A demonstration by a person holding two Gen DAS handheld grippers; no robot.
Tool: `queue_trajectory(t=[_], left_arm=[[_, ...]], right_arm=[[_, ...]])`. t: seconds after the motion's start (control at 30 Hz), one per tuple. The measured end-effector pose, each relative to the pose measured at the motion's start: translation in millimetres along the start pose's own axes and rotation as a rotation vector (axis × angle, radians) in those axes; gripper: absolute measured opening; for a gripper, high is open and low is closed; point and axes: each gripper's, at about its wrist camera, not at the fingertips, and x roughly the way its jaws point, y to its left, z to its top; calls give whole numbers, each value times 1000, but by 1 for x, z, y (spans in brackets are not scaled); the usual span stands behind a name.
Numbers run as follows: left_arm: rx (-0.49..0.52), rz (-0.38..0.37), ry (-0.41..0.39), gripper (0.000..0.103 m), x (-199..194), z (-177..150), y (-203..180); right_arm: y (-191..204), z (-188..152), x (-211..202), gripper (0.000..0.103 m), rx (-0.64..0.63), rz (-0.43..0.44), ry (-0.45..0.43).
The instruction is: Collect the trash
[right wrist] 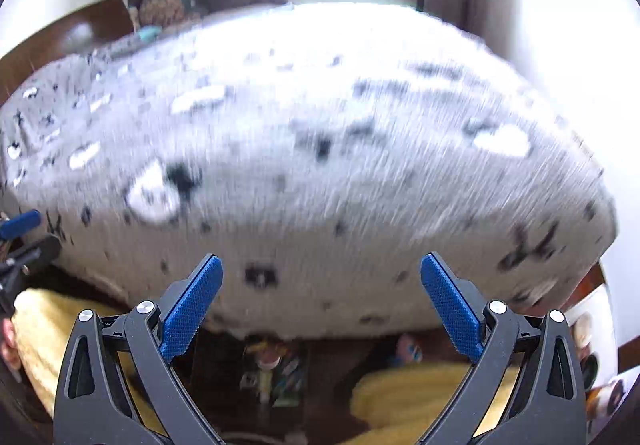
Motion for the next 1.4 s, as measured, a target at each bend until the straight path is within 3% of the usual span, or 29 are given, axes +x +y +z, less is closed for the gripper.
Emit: queue_trajectory(t=[0.13, 0.33, 0.43, 0.77, 1.4], left_arm=[[36, 11, -130, 95, -26, 32, -7], [73, 40, -309, 95, -62, 80, -11], [62, 50, -365, 95, -77, 96, -10], [70, 69, -450, 95, -99, 114, -15], [76, 103, -463, 95, -108, 112, -14]], right_arm=[[-4, 23, -42, 99, 0, -48, -192], [-19, 65, -90, 99, 24, -89, -393], [-28, 85, -107, 99, 49, -97, -450], [-42, 131, -149, 100, 79, -102, -534], [-28, 133, -161, 100, 55, -98, -546]])
